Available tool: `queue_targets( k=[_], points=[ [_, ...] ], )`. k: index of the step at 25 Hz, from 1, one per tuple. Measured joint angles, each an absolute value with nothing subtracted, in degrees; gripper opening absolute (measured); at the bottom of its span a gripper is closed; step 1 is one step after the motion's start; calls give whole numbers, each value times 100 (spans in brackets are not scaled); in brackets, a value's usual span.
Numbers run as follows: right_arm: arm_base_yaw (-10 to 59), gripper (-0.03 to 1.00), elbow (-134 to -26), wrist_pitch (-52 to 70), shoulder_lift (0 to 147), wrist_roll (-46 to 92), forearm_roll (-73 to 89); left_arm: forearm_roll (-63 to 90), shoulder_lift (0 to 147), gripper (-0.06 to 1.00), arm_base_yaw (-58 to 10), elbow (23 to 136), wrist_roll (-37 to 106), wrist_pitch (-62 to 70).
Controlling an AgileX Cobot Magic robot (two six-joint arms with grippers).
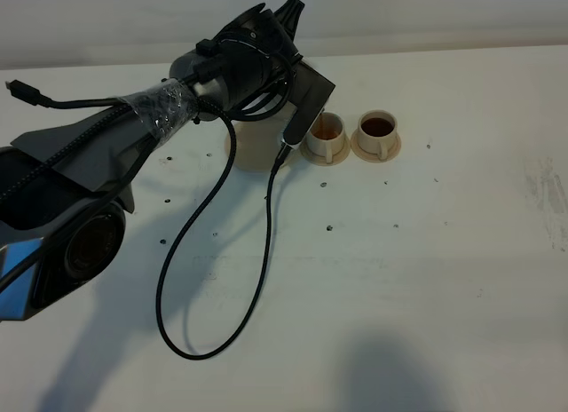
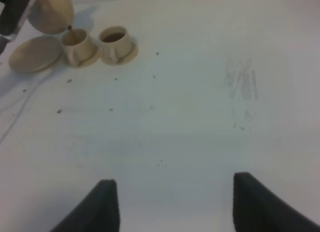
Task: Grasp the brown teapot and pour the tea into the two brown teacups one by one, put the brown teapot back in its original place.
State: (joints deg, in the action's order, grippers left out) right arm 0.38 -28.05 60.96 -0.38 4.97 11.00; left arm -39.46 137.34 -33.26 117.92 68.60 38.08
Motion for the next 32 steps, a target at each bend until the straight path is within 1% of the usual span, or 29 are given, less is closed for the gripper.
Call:
queue_targets(
  k=[32],
  points=[
    [38,52,-2805,6096,-38,497,1100,-4005,13734,11,-3389,11792,7397,3528]
  ],
)
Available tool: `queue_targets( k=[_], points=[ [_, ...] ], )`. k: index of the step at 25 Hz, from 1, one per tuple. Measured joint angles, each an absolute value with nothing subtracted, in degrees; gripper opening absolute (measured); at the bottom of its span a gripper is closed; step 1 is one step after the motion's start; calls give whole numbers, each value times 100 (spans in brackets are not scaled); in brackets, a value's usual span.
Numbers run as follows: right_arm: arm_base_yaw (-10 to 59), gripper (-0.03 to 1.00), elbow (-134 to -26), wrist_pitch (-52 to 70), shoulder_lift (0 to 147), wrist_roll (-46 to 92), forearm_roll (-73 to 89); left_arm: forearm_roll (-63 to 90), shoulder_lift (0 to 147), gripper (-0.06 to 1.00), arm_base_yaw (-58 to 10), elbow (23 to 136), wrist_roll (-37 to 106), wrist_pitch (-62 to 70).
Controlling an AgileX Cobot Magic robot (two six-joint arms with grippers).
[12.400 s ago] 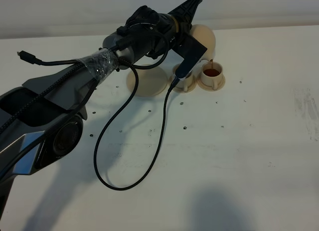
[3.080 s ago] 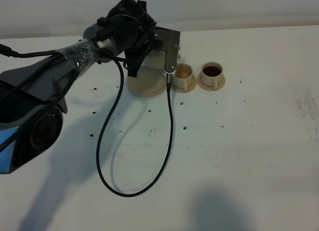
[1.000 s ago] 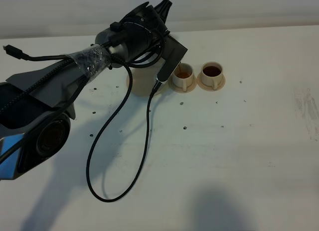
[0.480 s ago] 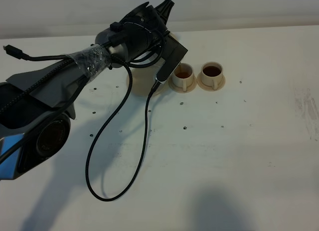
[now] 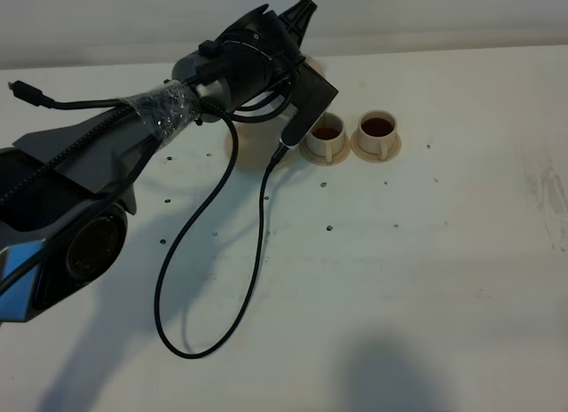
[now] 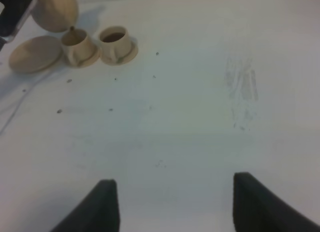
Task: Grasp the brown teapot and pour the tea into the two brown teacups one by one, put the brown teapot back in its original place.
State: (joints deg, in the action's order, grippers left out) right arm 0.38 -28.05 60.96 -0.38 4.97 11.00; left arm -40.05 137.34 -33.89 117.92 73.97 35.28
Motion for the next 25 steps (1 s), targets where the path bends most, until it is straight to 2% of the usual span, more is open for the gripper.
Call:
queue_targets(
  k=[25],
  points=[
    [38,52,-2805,6096,-38,497,1100,-4693,13734,11,-3552,11792,7526,3513]
  ],
)
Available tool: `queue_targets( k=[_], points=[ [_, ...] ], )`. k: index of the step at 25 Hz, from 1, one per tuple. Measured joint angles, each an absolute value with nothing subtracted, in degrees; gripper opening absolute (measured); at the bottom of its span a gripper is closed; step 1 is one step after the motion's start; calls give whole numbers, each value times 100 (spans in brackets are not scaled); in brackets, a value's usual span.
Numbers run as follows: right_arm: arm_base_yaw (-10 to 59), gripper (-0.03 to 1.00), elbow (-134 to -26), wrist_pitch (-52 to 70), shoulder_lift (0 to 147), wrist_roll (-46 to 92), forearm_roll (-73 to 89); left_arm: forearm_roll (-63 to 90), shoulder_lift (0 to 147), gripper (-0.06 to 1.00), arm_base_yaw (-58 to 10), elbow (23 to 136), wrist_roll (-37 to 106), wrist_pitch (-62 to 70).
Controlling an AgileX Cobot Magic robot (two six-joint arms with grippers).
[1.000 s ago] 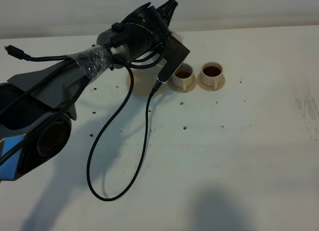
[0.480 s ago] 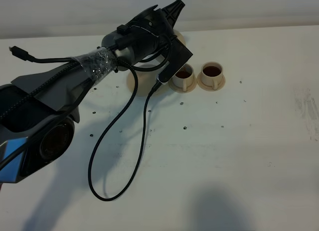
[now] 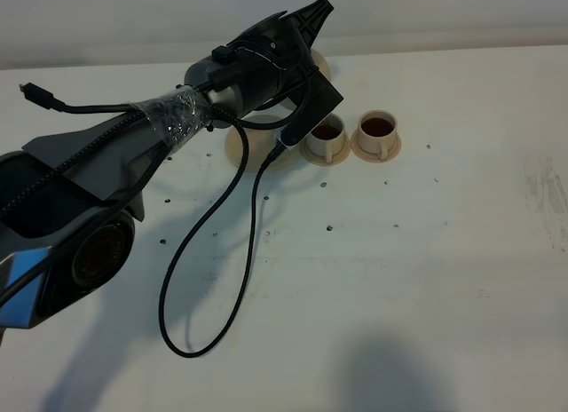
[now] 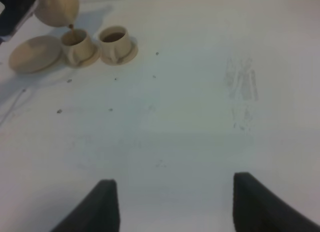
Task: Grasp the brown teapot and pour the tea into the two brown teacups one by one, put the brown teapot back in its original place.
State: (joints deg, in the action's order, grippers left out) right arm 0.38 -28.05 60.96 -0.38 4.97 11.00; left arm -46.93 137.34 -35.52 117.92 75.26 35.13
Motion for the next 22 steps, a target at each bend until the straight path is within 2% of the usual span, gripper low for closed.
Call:
queue_targets(
  k=[22],
  points=[
    [38,52,-2805,6096,-38,497,1100,-4731,13734,11,-3554,11792,8075,3502]
  ],
)
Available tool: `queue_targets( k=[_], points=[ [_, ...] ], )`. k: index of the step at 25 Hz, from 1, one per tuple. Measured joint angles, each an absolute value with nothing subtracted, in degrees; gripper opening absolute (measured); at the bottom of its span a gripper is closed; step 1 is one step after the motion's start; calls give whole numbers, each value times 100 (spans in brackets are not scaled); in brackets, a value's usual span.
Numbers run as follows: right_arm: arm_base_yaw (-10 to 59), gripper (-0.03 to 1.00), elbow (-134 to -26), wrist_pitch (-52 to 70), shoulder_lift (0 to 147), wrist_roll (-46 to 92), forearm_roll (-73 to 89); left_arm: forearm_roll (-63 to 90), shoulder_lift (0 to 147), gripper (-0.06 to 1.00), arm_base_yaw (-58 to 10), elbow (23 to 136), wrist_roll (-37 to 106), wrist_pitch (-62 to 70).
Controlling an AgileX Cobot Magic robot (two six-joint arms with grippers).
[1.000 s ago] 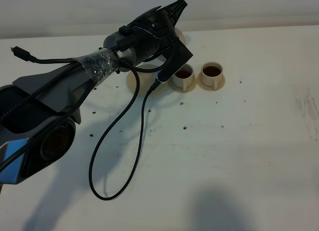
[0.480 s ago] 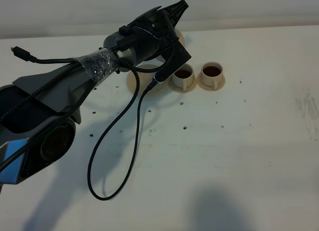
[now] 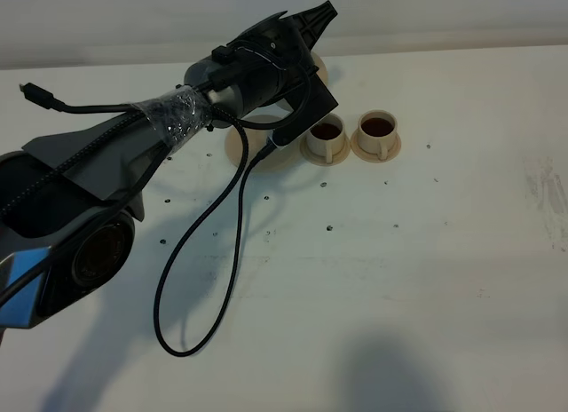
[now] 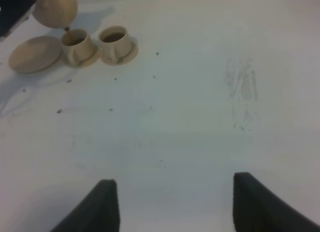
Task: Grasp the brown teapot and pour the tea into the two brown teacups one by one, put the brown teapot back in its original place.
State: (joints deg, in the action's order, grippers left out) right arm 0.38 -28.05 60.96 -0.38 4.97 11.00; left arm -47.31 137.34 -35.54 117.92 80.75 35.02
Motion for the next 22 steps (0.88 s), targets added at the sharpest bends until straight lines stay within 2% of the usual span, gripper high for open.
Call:
queue_targets(
  k=[22],
  points=[
    [38,52,-2805,6096,-38,497,1100,-4731,13734,11,-3584,11792,8075,3506]
  ],
)
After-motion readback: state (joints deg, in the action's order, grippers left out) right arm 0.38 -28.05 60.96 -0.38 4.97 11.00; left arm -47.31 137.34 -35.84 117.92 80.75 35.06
